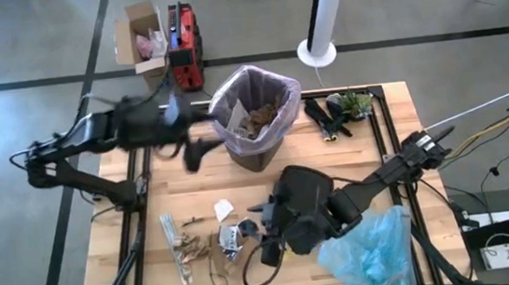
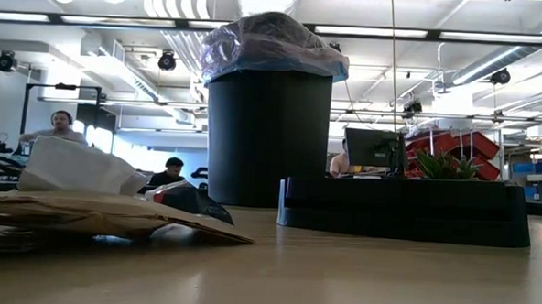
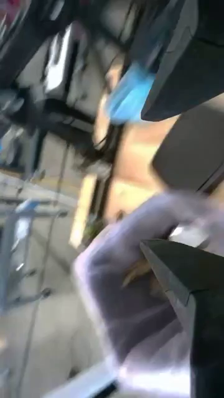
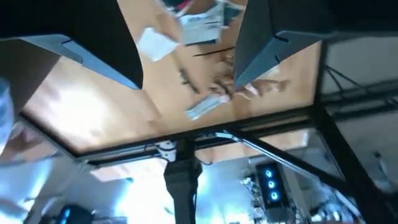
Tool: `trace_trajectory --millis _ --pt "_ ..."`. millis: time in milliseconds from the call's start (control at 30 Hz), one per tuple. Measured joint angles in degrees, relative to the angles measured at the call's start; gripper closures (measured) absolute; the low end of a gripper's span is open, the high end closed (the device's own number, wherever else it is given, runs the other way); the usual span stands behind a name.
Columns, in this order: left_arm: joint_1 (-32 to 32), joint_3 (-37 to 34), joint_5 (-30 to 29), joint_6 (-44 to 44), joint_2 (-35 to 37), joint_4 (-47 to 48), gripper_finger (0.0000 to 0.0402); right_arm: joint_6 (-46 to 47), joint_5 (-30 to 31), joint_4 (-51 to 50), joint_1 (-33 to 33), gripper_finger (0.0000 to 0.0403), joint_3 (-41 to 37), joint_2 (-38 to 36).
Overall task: Place trash/remove bag and relplace
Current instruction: Put the white paper into the black trash bin
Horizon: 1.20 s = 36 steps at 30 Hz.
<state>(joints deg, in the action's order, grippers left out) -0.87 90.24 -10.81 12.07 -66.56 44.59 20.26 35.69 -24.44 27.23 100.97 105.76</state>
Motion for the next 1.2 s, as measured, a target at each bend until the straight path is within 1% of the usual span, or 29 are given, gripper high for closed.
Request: trace_trajectory --millis 67,167,267,367,467,533,600,667,767,933,1100,1200 --pt "-4.60 -0.06 -2.73 4.40 1.21 5.00 0.0092 -3.58 -3.15 -0.08 -1.38 0.0156 0.00 0.15" --pt "-12.39 -1.37 -7.23 11.94 2.58 12.06 0.0092 -8.36 -9.92 1.73 -3.81 0.0150 -0.04 1.32" --pt "-20.38 -4.21 -10.51 21.70 3.17 16.34 0.0093 -13.83 -15.79 4.15 -5.53 0.0145 -0.17 3.53" --pt "-28.08 -7.90 -11.19 31.88 3.34 17.37 0.0093 -18.45 -22.40 8.63 -6.57 0.0141 -0.17 6.69" --pt "-35.11 -12.14 -12.06 41.17 2.84 17.22 0.0093 -20.33 -28.63 12.53 -6.89 0.0137 -0.17 10.44" --pt "-39.02 -15.43 -12.26 46.71 2.10 17.17 0.0093 -21.14 -30.92 13.23 -6.89 0.0135 -0.20 12.95" --pt "-41.96 -18.70 -12.24 51.95 1.30 16.95 0.0093 -21.36 -31.65 12.80 -6.87 0.0133 -0.22 14.95" --pt "-44.24 -22.24 -12.22 56.72 0.57 16.11 0.0093 -21.29 -31.70 12.52 -6.82 0.0132 -0.22 16.55" --pt "-46.58 -27.59 -12.22 62.11 -0.83 11.66 0.0093 -19.65 -31.64 12.70 -6.76 0.0135 -0.22 18.65" --pt "-48.10 -34.58 -12.20 65.26 -3.66 -0.59 0.0093 -18.09 -31.61 10.63 -6.98 0.0149 -0.22 22.87" --pt "-48.10 -36.42 -12.17 65.49 -7.44 -12.21 0.0093 -18.39 -31.62 4.97 -7.28 0.0165 -0.22 24.56" --pt "-48.10 -35.55 -12.20 65.47 -9.81 -15.65 0.0093 -18.85 -31.59 3.13 -7.31 0.0173 -0.22 24.40"
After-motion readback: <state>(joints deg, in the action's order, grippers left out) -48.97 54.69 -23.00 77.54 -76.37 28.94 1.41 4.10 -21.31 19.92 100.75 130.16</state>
